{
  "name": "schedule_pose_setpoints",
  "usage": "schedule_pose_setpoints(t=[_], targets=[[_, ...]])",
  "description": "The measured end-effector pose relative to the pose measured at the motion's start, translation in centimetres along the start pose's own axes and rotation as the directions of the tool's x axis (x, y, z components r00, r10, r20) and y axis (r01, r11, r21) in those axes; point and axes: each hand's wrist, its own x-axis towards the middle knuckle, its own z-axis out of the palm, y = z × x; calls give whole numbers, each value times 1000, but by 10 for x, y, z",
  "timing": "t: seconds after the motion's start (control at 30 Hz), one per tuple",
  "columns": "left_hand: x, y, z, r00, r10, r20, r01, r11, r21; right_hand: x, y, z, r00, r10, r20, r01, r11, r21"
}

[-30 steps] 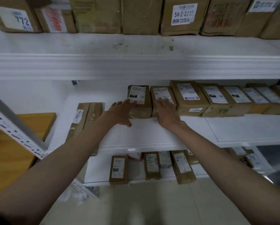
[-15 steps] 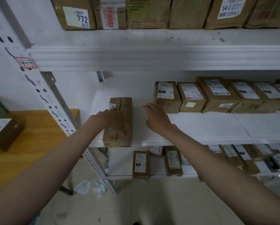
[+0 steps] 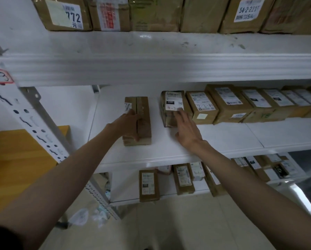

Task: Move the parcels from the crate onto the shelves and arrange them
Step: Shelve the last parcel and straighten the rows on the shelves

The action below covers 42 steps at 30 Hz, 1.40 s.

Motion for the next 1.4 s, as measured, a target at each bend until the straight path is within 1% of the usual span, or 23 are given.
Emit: schedule_pose_setpoints(t=[0.07, 0.17, 0.33, 0.5, 0.67, 0.8, 0.97, 1.1, 1.2, 1.3, 1.4], targets=[[17, 4, -4, 999, 26, -30, -26, 1000, -13, 3, 8, -1, 998, 32, 45, -33, 999, 16], [39, 12, -8, 999, 36, -32, -37, 999, -14, 2, 16, -2, 995, 46, 91, -47, 999, 8], [66, 27, -7, 997, 15, -70, -19, 998, -62, 2, 22, 1, 994, 37, 101, -36, 999, -11], [71, 35, -3, 995, 0, -101, -9, 996, -94, 5, 27, -3, 991, 26, 130, -25, 1000, -6], [47, 47, 2, 984, -47, -170, 27, 993, -115, 3, 29, -19, 979, 3, 202, -10, 999, 36], [14, 66, 3, 977, -78, -200, 49, 988, -145, -13, 24, -34, 976, -52, 210, 40, 997, 60], [-35, 104, 4, 951, -126, -281, 82, 983, -165, -51, 24, -42, 969, -132, 210, 114, 989, 96], [-74, 140, 9, 934, -130, -334, 59, 975, -215, -87, 27, -44, 959, -189, 211, 165, 978, 127], [-102, 171, 22, 943, -161, -291, 84, 962, -259, -117, 33, -39, 949, -209, 236, 184, 975, 123], [-124, 197, 44, 961, -173, -218, 127, 969, -210, -146, 41, -29, 942, -177, 284, 148, 982, 121], [-138, 214, 76, 976, -198, -95, 176, 964, -200, -174, 54, -15, 922, -180, 342, 142, 981, 132]])
